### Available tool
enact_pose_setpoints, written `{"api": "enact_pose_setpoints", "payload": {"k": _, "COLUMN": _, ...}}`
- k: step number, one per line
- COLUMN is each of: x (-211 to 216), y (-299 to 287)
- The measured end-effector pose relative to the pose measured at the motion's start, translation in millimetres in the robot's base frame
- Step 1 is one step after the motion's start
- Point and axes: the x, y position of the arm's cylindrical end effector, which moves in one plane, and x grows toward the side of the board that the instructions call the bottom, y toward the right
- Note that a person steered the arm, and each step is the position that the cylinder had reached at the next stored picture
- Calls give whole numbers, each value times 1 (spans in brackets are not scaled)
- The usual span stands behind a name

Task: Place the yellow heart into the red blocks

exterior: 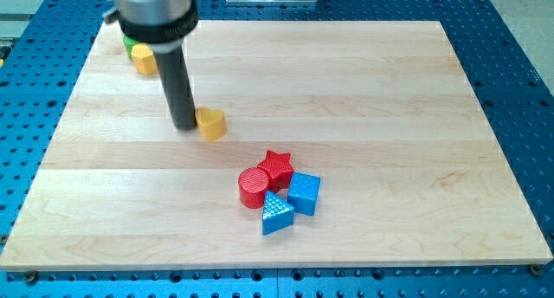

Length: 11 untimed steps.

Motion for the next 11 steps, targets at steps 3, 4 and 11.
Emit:
{"api": "enact_pose_setpoints", "payload": {"k": 3, "x": -34, "y": -9}}
{"api": "enact_pose_setpoints", "payload": {"k": 4, "x": -39, "y": 46}}
{"api": "enact_pose_setpoints", "payload": {"k": 11, "x": 94, "y": -44}}
